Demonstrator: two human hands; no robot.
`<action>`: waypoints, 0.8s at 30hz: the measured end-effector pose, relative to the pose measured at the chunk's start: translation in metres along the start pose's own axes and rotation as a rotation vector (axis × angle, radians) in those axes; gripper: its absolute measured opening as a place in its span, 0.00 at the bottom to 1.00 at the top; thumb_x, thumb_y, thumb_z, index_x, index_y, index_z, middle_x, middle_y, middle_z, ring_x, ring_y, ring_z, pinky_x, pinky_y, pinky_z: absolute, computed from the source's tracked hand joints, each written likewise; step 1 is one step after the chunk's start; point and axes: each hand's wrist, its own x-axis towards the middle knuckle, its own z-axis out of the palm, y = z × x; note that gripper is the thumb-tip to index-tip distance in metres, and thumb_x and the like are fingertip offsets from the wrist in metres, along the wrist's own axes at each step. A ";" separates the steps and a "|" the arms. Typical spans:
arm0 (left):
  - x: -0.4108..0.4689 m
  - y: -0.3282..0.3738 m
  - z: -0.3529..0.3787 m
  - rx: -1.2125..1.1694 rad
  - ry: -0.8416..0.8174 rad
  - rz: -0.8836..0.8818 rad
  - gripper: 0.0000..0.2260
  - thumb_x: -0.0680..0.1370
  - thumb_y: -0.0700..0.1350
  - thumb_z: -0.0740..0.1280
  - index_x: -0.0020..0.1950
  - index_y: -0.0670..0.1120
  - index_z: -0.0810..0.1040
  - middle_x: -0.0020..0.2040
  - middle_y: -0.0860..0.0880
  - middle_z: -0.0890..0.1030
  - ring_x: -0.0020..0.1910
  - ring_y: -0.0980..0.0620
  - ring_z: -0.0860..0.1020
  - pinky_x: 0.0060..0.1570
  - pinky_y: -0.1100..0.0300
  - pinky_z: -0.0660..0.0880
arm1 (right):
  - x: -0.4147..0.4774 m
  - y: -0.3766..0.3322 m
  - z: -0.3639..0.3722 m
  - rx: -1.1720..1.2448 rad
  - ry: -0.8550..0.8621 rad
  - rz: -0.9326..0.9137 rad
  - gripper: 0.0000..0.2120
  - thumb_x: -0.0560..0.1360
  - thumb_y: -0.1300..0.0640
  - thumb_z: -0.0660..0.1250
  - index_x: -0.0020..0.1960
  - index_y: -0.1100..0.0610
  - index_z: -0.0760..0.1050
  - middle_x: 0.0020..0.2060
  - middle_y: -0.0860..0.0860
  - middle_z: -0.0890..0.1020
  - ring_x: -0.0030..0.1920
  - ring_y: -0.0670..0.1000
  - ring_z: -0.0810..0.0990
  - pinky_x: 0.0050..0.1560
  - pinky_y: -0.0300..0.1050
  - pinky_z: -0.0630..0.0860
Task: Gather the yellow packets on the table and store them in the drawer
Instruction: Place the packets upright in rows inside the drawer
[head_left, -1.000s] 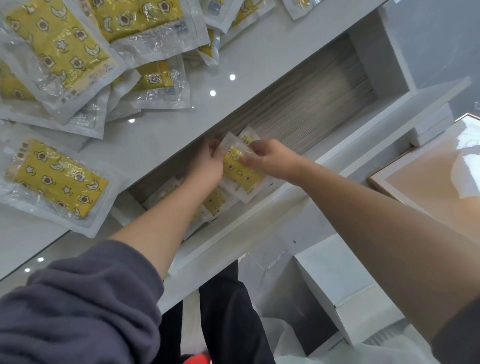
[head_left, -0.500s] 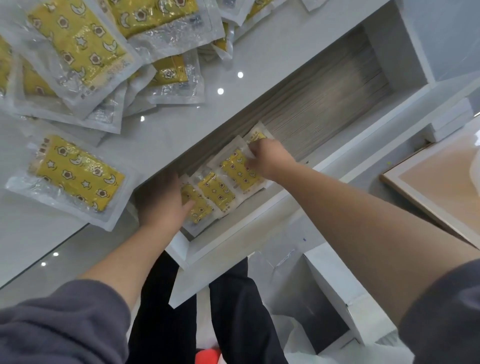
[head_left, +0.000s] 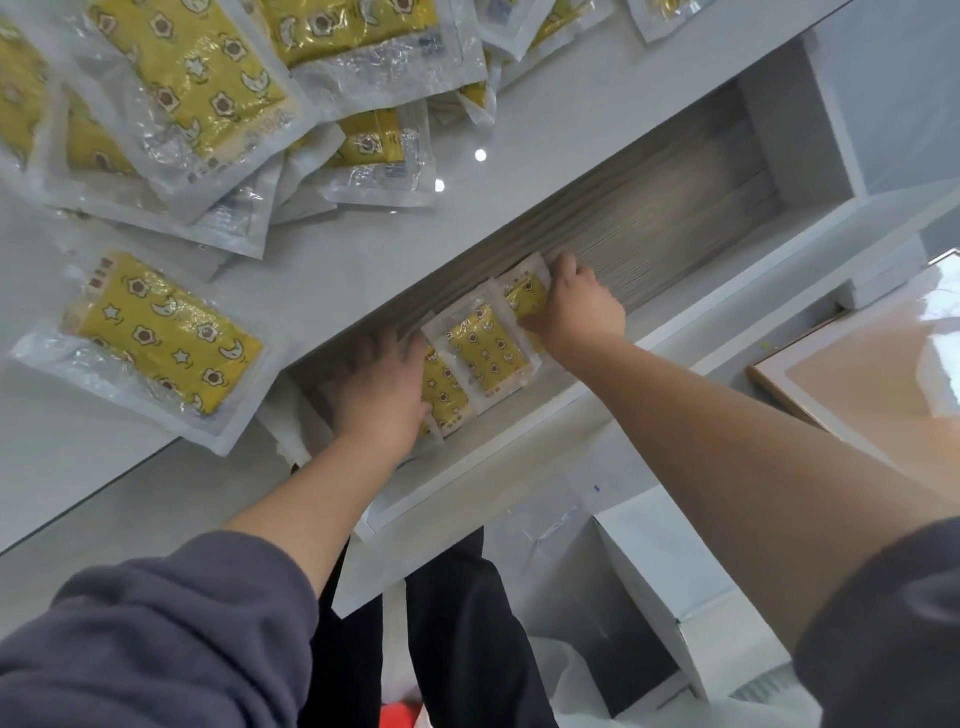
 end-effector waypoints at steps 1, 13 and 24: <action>0.000 0.000 -0.001 -0.009 -0.009 -0.008 0.31 0.73 0.55 0.71 0.70 0.49 0.61 0.64 0.42 0.67 0.61 0.41 0.71 0.47 0.49 0.77 | -0.001 0.001 0.001 0.001 -0.008 0.017 0.27 0.73 0.51 0.70 0.67 0.54 0.62 0.56 0.55 0.74 0.51 0.56 0.74 0.50 0.53 0.76; -0.084 -0.010 -0.101 -0.550 0.182 0.178 0.07 0.78 0.43 0.64 0.55 0.46 0.76 0.52 0.52 0.76 0.51 0.54 0.74 0.45 0.56 0.74 | -0.112 -0.035 -0.052 0.274 0.061 -0.177 0.18 0.77 0.57 0.61 0.66 0.54 0.69 0.61 0.51 0.75 0.60 0.53 0.75 0.55 0.48 0.73; -0.077 -0.133 -0.169 0.112 0.117 0.425 0.29 0.63 0.47 0.79 0.61 0.47 0.75 0.59 0.45 0.75 0.60 0.42 0.72 0.53 0.46 0.69 | -0.176 -0.142 -0.080 0.634 -0.122 -0.068 0.12 0.77 0.57 0.60 0.60 0.53 0.72 0.46 0.47 0.78 0.46 0.51 0.79 0.47 0.55 0.79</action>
